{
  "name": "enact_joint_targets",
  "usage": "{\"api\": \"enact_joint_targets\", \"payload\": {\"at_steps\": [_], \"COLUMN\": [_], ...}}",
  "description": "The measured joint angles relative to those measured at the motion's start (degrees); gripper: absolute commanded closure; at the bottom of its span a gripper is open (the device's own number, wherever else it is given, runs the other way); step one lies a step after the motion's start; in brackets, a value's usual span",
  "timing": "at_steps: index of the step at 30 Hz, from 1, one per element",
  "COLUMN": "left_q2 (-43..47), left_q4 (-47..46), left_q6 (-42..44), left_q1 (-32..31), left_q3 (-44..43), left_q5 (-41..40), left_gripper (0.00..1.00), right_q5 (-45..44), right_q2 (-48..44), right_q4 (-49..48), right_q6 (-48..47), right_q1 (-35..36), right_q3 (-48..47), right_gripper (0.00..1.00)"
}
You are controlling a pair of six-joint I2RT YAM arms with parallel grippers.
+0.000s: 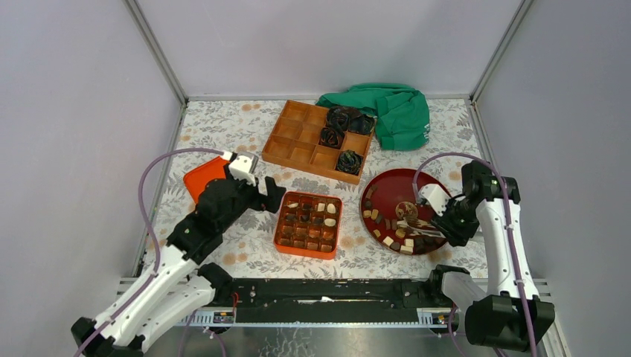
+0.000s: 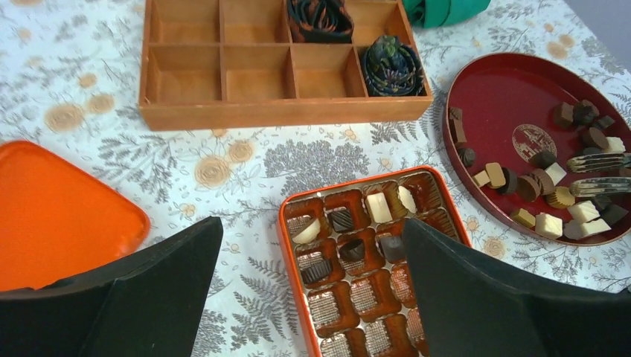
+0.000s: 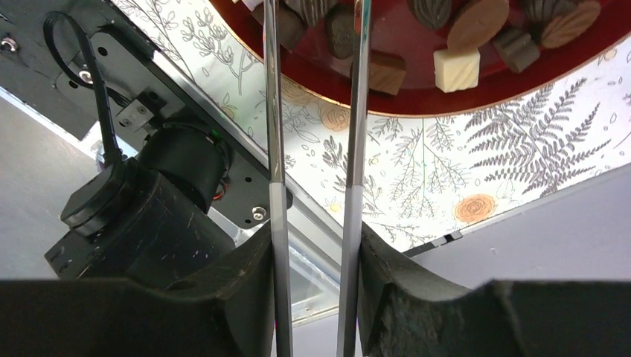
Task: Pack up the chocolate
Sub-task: Pick up the fake chocolate from the plate.
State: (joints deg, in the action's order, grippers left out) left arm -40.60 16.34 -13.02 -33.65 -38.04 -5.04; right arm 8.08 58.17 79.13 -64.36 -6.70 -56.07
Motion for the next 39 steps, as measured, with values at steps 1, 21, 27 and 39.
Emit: {"api": "enact_joint_targets", "payload": {"at_steps": [1, 21, 27, 39], "left_q2": [1.86, 6.08, 6.08, 5.70], "left_q4": [-0.26, -1.42, -1.40, -1.42], "left_q6": [1.36, 6.58, 6.58, 6.58], "left_q1": [0.00, 0.00, 0.00, 0.07], "left_q3": [0.59, 4.55, 4.55, 4.55], "left_q5": [0.17, 1.92, 2.29, 2.93], "left_gripper": [0.01, 0.01, 0.01, 0.01], "right_q5": [-0.17, -1.57, -1.07, 1.14], "right_q2": [0.02, 2.95, 5.77, 9.68], "right_q4": [0.04, -3.30, -5.42, -8.50], "right_q6": [-0.48, -7.15, -7.80, -9.14], "right_q1": [-0.76, -4.59, -4.61, -4.61], "right_q3": [-0.02, 2.16, 2.16, 2.14], "right_gripper": [0.57, 0.57, 0.55, 0.53]}}
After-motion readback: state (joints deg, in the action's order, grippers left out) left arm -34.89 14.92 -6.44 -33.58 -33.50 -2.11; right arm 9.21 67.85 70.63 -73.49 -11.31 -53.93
